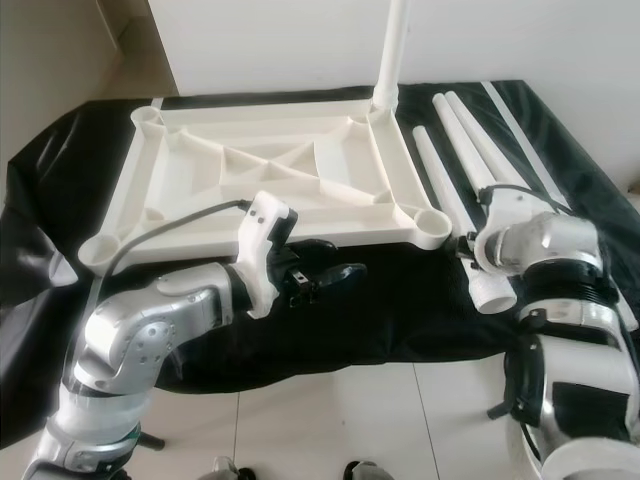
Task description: Building children table
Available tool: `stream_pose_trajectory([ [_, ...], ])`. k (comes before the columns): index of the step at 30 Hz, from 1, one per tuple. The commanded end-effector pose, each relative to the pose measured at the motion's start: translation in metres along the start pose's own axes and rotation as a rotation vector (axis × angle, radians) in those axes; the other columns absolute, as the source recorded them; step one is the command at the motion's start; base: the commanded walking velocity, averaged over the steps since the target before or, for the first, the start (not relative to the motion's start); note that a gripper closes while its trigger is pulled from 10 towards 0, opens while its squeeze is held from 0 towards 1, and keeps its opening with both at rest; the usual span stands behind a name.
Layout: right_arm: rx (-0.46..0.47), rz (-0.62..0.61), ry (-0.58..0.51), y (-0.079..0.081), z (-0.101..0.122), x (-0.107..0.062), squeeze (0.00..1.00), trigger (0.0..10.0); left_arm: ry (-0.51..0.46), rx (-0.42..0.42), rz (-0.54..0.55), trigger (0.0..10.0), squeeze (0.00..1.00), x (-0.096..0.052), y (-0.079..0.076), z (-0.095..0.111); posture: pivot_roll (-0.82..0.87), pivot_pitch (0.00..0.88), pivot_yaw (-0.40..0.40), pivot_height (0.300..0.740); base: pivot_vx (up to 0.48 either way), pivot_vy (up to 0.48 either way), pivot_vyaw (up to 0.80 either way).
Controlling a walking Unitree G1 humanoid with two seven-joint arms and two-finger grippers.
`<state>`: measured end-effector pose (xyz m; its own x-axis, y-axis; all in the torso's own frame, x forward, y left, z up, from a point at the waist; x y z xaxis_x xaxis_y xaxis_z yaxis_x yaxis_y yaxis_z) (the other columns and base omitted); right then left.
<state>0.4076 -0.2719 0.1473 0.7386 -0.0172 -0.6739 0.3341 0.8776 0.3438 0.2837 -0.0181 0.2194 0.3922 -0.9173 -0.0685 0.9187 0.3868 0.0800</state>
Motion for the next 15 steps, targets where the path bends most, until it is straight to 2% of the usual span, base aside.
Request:
stream_pose_trajectory([
  [1,0.029,0.036,0.101,-0.001,-0.019,0.007,0.0,9.5,-0.01,0.0,-0.023,10.0,0.0,0.002,-0.004,0.004,-0.08,0.151,-0.005,0.74,0.0,0.0,0.0],
  [4,0.023,0.059,0.125,0.001,-0.022,0.007,0.0,9.5,-0.013,-0.001,-0.029,10.0,0.0,0.003,-0.005,0.004,-0.08,0.151,-0.005,0.74,0.0,0.0,0.0],
  [5,0.033,0.054,0.136,0.0,-0.024,0.007,0.0,6.7,-0.013,-0.001,-0.028,10.0,0.0,0.003,-0.004,0.004,-0.08,0.152,-0.009,0.74,0.0,0.0,0.0],
  [7,0.056,0.052,0.163,-0.001,-0.028,0.007,0.0,6.9,-0.013,-0.004,-0.023,10.0,0.0,0.003,-0.003,0.004,-0.08,0.154,-0.01,0.74,0.0,0.0,0.0],
  [8,0.063,0.054,0.173,-0.001,-0.029,0.008,0.0,4.6,-0.014,-0.005,-0.021,10.0,0.0,0.003,-0.003,0.004,-0.08,0.154,-0.012,0.74,0.0,0.0,0.0],
  [10,0.065,0.056,0.178,-0.001,-0.03,0.008,0.0,4.6,-0.014,-0.006,-0.02,10.0,0.0,0.003,-0.003,0.004,-0.08,0.154,-0.012,0.74,0.0,0.0,0.0],
  [11,0.072,0.062,0.194,-0.001,-0.033,0.008,0.0,0.5,-0.016,-0.01,-0.017,10.0,0.0,0.003,-0.002,0.005,-0.08,0.155,-0.014,0.74,0.0,0.0,0.0],
  [12,0.076,0.065,0.203,-0.001,-0.034,0.008,0.0,0.5,-0.018,-0.013,-0.016,10.0,0.0,0.003,-0.002,0.005,-0.08,0.155,-0.014,0.74,0.0,0.0,0.0],
  [13,0.073,0.069,0.211,0.001,-0.036,0.009,0.0,0.0,-0.016,-0.013,-0.012,10.0,0.0,0.003,-0.001,0.005,-0.08,0.154,-0.014,0.74,0.0,0.0,0.0],
  [15,0.05,0.083,0.205,0.003,-0.034,0.009,0.0,0.0,-0.017,-0.012,-0.009,10.0,0.0,0.003,0.0,0.005,-0.08,0.153,-0.015,0.74,0.0,0.0,0.0],
])
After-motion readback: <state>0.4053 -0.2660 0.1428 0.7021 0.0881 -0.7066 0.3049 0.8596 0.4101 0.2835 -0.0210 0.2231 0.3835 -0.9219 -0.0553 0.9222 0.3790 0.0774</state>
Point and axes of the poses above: a point about 5 cm out from each wrist's last joint towards the gripper, its own x axis pointing out of the wrist towards the gripper, its own z axis along the axis of the wrist's last joint, y = z × x, the point moved 6 cm from there along x, pointing out of the wrist towards the gripper, and after that the axes turned 15 degrees about x, right-handed, at the moved point
